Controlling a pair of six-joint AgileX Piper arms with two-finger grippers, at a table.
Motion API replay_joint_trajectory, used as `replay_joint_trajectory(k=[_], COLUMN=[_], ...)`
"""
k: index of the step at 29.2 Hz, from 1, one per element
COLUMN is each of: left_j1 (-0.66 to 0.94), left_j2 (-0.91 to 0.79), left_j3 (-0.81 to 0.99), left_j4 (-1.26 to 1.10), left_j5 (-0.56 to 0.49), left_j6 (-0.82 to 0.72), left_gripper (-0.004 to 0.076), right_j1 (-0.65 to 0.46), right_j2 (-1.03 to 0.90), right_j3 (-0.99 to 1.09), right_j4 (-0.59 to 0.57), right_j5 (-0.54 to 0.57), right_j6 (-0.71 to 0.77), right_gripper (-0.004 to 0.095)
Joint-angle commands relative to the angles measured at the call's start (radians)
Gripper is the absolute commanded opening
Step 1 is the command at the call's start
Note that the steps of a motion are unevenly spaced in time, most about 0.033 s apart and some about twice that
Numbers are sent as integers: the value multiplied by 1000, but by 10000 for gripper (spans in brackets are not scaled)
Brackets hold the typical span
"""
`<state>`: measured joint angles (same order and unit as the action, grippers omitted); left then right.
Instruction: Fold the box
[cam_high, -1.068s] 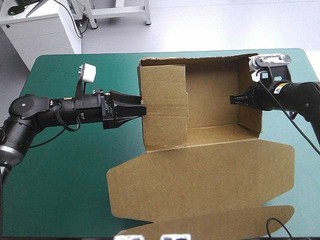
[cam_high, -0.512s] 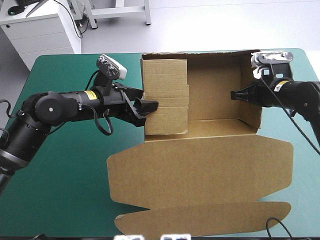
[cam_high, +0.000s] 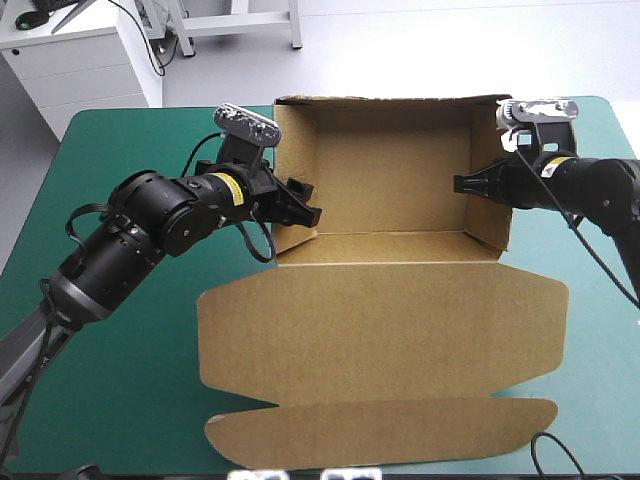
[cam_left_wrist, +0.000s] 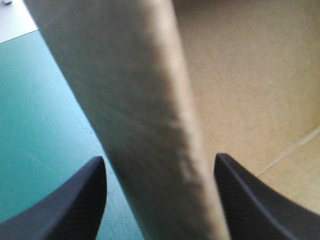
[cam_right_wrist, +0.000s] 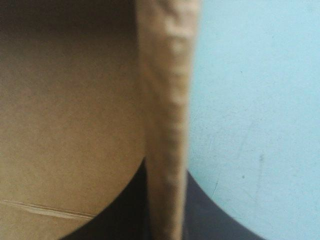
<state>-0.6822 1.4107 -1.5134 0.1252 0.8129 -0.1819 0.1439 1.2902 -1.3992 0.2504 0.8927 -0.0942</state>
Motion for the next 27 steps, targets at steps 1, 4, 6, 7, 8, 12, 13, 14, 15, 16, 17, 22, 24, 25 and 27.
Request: replay_joint_trajectory(k=[1, 4, 6, 7, 8, 12, 13, 14, 15, 16, 17, 22, 24, 25, 27], left_j1=[-9, -9, -9, -9, -9, -9, -9, -9, -9, -9, -9, -7, -7, -7, -7], left_j2=[-7, -7, -6, -3, -1, 22, 31, 38, 47, 58, 71, 148, 181, 201, 237], left_j3=[-43, -43, -43, -43, -43, -43, -43, -43, -43, -43, -43, -43, -43, -43, -43], left_j4=[91, 93, 107, 114, 121, 126, 126, 126, 126, 126, 130, 137, 137, 135, 135], left_j5=[-24, -28, -31, -31, -29, -17, -13, -8, -6, 0, 6, 49, 71, 82, 101], left_j6=[-87, -87, -87, -87, -87, -79, -68, -59, -47, -32, -32, -30, -30, -30, -28], left_gripper=[437, 397, 329, 284, 235, 60, 28, 8, -6, -8, -8, -8, -7, -7, -7], right_j1=[5, 5, 5, 5, 5, 5, 5, 5, 5, 5, 5, 5, 5, 5, 5], right_j2=[-28, -22, -11, -6, 6, 51, 64, 77, 91, 105, 119, 187, 211, 223, 244], right_j3=[-33, -33, -33, -33, -33, -33, -33, -33, -33, -33, -33, -33, -33, -33, -33], right_j4=[60, 32, 13, 9, 9, 9, 9, 9, 6, 2, 2, -36, -47, -52, -67], right_j5=[-71, -71, -52, -36, -22, 14, 22, 27, 35, 44, 56, 120, 142, 149, 156], right_j6=[-7, -5, -1, -1, -1, -5, -5, -5, -5, -5, -5, -7, -7, -7, -7], right_gripper=[-4, -4, -4, -4, -4, -4, -4, -4, -4, -4, -4, -4, -4, -4, -4])
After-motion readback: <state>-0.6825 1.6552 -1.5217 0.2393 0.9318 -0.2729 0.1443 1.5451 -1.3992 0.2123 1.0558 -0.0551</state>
